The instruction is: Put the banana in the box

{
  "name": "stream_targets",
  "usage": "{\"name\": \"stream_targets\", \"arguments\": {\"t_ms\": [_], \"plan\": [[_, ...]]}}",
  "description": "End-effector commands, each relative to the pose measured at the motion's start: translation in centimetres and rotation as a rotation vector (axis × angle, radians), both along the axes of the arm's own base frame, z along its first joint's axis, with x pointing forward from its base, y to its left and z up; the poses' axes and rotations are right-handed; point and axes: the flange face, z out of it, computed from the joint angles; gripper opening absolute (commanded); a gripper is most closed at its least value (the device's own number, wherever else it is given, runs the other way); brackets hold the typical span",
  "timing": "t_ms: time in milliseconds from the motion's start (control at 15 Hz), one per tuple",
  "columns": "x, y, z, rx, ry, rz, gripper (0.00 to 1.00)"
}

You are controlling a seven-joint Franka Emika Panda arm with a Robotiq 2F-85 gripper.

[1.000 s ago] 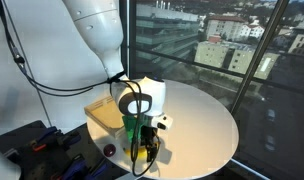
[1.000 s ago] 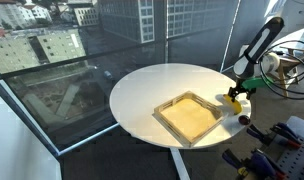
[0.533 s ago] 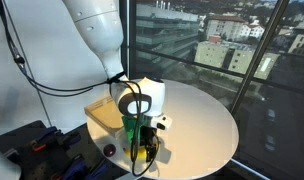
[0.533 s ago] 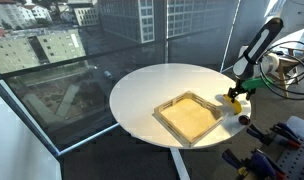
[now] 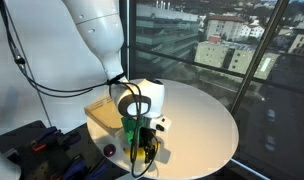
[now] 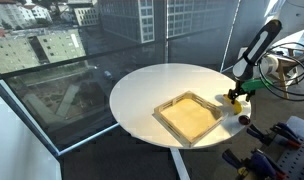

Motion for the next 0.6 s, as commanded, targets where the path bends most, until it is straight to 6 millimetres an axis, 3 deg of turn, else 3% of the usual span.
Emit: {"name": "stream_targets", "arguments": {"t_ms": [0,400,533], "plan": [[0.29,-0.26,0.08,0.001,-0.018,0.009,0.66],[0.25,-0.11,0.3,0.005,-0.013,0.016,0.17],[0.26,0.11,0.37,0.006,-0.004,0.024,0.16]]}}
